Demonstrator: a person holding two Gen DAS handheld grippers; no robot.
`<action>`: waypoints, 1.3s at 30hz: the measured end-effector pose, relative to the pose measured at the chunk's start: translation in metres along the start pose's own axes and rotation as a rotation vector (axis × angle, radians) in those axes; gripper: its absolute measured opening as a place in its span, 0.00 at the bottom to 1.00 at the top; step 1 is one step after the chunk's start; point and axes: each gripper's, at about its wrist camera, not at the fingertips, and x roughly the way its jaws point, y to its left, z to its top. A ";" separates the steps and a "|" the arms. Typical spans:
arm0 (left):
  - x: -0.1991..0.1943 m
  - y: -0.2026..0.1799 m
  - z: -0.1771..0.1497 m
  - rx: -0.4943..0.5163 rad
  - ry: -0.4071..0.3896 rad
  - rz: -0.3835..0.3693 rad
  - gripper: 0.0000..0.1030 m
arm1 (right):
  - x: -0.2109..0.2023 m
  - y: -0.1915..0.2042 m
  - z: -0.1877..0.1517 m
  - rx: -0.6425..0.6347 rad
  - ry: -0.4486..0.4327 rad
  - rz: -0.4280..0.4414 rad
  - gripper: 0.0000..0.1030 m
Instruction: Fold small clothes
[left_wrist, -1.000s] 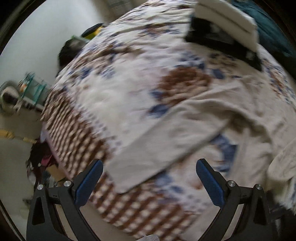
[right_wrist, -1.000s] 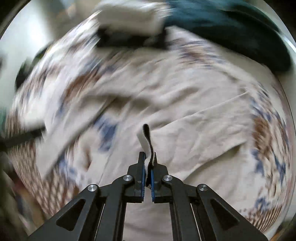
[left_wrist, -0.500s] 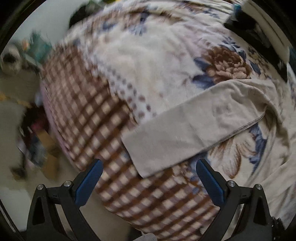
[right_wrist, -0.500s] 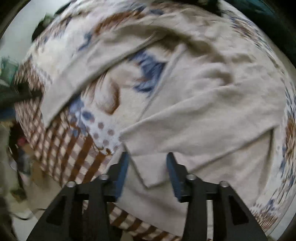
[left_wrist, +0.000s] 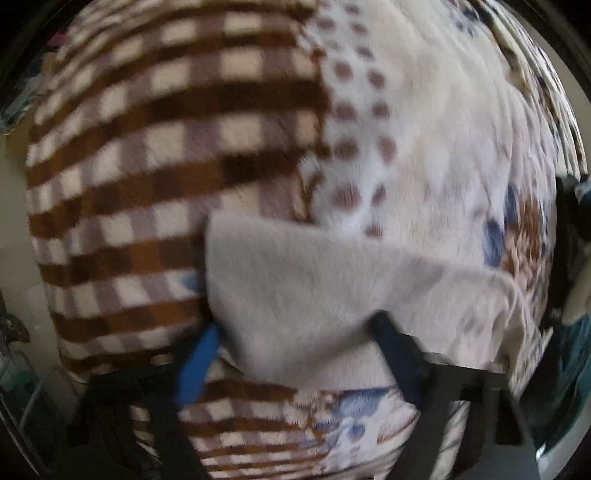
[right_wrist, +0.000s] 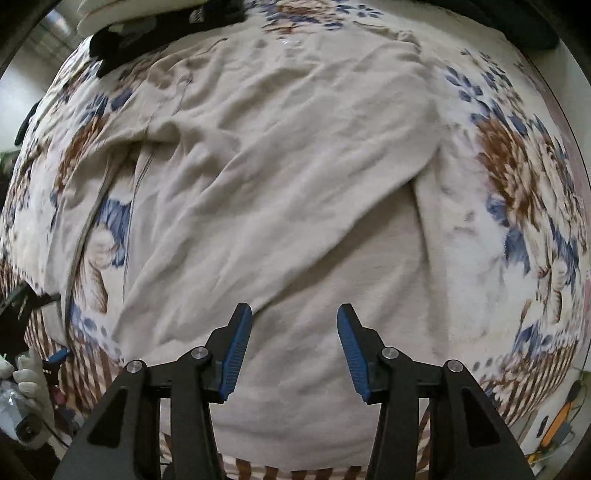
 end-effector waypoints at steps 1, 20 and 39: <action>-0.005 -0.002 0.000 0.010 -0.027 0.017 0.32 | -0.001 -0.002 0.000 0.008 0.001 0.004 0.49; -0.121 -0.207 -0.251 1.329 -0.267 -0.232 0.04 | -0.013 -0.078 -0.042 0.207 0.077 -0.019 0.49; -0.034 -0.153 -0.395 1.821 0.193 -0.120 0.77 | -0.047 -0.272 -0.188 0.499 0.168 0.032 0.49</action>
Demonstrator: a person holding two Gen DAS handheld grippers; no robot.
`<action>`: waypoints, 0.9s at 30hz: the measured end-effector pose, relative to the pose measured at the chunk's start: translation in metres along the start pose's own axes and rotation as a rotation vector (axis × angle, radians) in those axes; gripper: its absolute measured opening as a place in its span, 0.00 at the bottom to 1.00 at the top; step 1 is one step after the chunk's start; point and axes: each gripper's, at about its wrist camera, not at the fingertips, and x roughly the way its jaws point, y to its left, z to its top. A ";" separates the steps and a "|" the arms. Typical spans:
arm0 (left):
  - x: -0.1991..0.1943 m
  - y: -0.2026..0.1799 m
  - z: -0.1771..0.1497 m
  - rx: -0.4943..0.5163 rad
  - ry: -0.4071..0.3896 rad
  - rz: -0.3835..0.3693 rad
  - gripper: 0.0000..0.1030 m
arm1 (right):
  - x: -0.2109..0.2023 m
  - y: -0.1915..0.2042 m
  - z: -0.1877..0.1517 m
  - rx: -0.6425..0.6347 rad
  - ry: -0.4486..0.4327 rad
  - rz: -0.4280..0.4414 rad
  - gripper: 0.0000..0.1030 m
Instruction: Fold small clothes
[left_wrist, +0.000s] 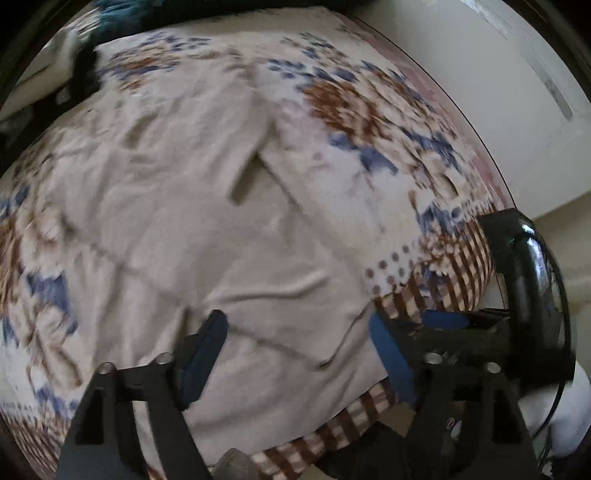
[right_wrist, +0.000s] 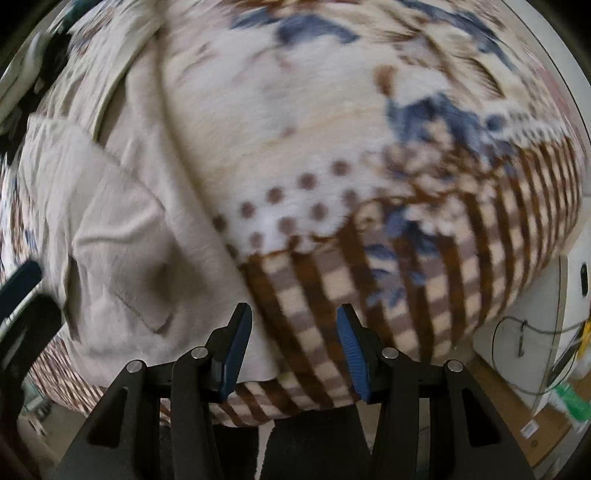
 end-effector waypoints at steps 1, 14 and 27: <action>-0.006 0.008 -0.001 -0.022 0.002 -0.003 0.77 | -0.007 -0.010 0.002 0.012 -0.010 0.009 0.49; -0.038 0.181 0.067 -0.414 -0.166 0.316 0.77 | -0.027 -0.001 0.032 -0.157 -0.045 0.190 0.48; 0.003 0.268 0.171 -0.522 -0.154 0.369 0.77 | -0.139 -0.056 0.149 -0.082 -0.127 0.235 0.48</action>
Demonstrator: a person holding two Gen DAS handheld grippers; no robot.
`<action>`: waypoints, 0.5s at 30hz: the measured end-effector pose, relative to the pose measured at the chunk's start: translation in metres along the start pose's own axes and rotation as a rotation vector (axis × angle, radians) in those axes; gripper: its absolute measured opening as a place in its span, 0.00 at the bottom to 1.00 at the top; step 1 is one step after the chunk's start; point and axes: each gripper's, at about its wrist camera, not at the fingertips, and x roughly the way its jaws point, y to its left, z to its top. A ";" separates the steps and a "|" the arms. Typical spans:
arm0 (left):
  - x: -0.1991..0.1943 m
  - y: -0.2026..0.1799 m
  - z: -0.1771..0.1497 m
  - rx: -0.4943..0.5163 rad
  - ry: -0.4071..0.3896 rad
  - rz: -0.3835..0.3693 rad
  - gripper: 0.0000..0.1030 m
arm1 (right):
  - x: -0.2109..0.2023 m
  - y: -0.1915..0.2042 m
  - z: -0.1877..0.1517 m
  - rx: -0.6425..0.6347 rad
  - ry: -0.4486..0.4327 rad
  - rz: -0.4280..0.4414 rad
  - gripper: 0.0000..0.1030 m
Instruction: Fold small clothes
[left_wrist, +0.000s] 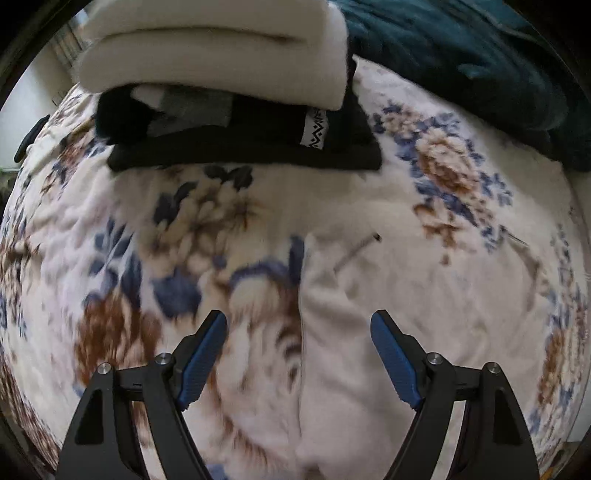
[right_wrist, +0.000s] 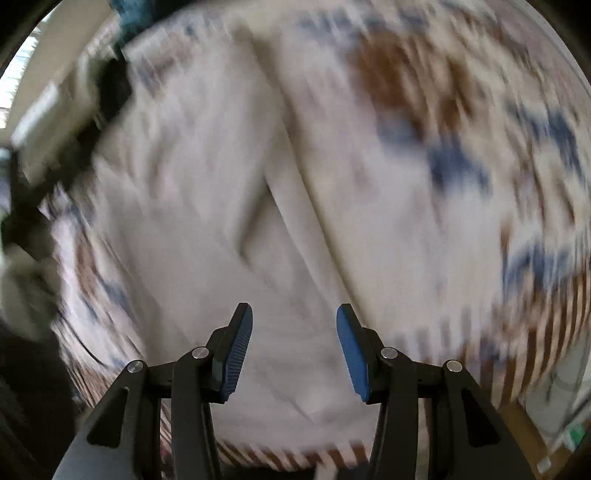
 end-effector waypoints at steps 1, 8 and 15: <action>0.010 0.001 0.007 0.001 0.014 0.000 0.77 | -0.007 0.000 0.023 0.007 -0.038 0.011 0.48; 0.053 0.008 0.023 0.021 0.083 -0.055 0.08 | 0.025 0.032 0.173 0.030 -0.162 -0.028 0.48; 0.052 0.018 0.019 0.067 0.004 -0.036 0.04 | 0.082 0.049 0.209 0.045 -0.048 -0.033 0.09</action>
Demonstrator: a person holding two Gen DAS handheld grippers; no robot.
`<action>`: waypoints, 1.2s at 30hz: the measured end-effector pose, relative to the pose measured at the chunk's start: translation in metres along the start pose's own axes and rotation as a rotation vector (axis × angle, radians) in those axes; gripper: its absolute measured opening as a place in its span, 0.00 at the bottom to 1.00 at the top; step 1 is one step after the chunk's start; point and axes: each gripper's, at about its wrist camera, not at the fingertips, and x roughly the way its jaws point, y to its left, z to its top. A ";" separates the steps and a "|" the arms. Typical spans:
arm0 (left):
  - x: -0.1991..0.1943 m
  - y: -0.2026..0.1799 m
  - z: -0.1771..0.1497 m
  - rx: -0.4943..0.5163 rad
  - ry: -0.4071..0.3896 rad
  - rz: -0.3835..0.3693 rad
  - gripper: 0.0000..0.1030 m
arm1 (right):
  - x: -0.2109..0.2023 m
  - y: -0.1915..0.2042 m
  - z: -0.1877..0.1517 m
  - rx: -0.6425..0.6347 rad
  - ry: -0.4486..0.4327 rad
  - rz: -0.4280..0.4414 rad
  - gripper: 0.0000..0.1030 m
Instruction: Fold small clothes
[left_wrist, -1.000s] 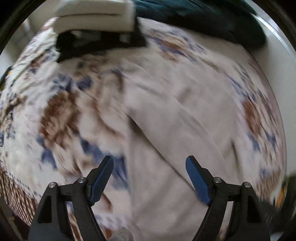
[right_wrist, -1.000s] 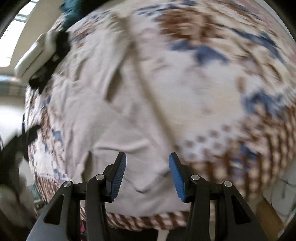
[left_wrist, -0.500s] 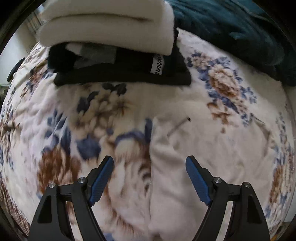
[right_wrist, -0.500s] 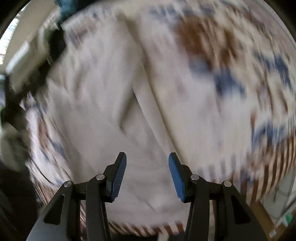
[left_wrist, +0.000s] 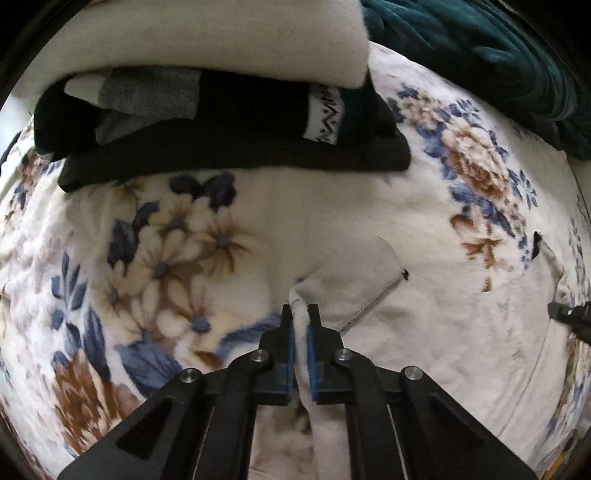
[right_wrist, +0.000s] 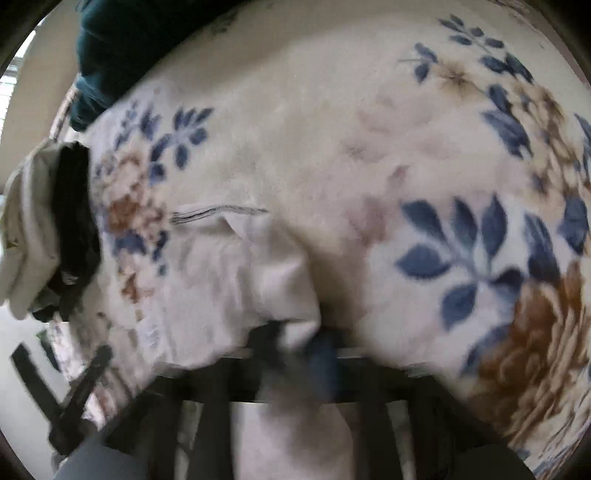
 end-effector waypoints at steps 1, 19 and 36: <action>0.002 0.003 0.000 0.001 0.003 0.001 0.04 | -0.004 -0.004 0.001 0.009 -0.020 -0.013 0.08; -0.118 0.016 -0.101 -0.034 0.015 -0.149 0.39 | -0.103 -0.031 -0.105 -0.108 0.130 0.190 0.62; -0.082 -0.038 -0.334 0.041 0.380 -0.070 0.53 | -0.096 -0.120 -0.351 -0.015 0.273 -0.004 0.62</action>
